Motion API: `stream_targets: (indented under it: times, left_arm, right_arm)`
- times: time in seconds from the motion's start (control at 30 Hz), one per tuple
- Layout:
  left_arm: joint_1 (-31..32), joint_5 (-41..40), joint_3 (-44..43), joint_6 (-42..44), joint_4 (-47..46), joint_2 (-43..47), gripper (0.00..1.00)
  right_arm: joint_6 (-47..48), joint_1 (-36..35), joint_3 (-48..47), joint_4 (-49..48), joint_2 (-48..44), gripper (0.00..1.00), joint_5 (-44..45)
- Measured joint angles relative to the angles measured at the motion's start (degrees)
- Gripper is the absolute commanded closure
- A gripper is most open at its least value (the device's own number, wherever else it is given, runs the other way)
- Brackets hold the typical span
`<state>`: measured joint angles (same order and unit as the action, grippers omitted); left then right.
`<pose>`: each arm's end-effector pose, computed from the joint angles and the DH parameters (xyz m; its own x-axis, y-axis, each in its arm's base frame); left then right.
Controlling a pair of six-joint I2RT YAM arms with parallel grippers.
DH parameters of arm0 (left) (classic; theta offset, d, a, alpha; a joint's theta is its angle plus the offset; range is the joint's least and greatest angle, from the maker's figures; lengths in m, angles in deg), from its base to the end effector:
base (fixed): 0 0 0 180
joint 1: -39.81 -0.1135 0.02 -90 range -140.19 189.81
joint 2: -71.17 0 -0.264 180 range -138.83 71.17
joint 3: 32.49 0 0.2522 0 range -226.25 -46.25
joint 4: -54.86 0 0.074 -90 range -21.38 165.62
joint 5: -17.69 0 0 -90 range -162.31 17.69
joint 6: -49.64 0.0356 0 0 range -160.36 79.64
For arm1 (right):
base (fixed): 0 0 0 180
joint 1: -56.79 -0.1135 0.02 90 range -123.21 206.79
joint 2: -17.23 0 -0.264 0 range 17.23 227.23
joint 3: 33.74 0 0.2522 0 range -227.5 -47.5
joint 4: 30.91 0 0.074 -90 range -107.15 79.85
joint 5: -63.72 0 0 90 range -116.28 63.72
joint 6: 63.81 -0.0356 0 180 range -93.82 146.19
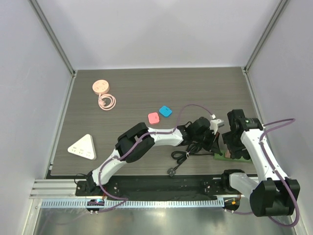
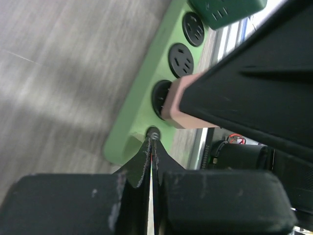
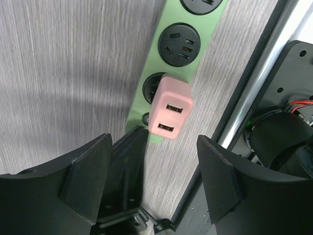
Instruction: Pull the plug off the socket
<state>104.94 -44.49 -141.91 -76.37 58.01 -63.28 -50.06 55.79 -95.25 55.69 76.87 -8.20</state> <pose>0.2063 -0.4845 0.1454 -0.7341 0.3473 -0.5835 0.6723 0.2509 -0.6965 0.1487 -0.0085 0.2421 -0.2251 0.9196 -0.3220 0.9699 0.2429 0.0158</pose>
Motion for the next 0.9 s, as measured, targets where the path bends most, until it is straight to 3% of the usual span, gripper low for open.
stream_targets:
  times: [0.9]
  left_arm:
    - [1.18, -4.24, -1.07, -5.09, 1.16, -0.85, 1.00]
  right_arm:
    - [3.08, 6.16, 5.60, -5.68, -0.44, 0.43, -1.84]
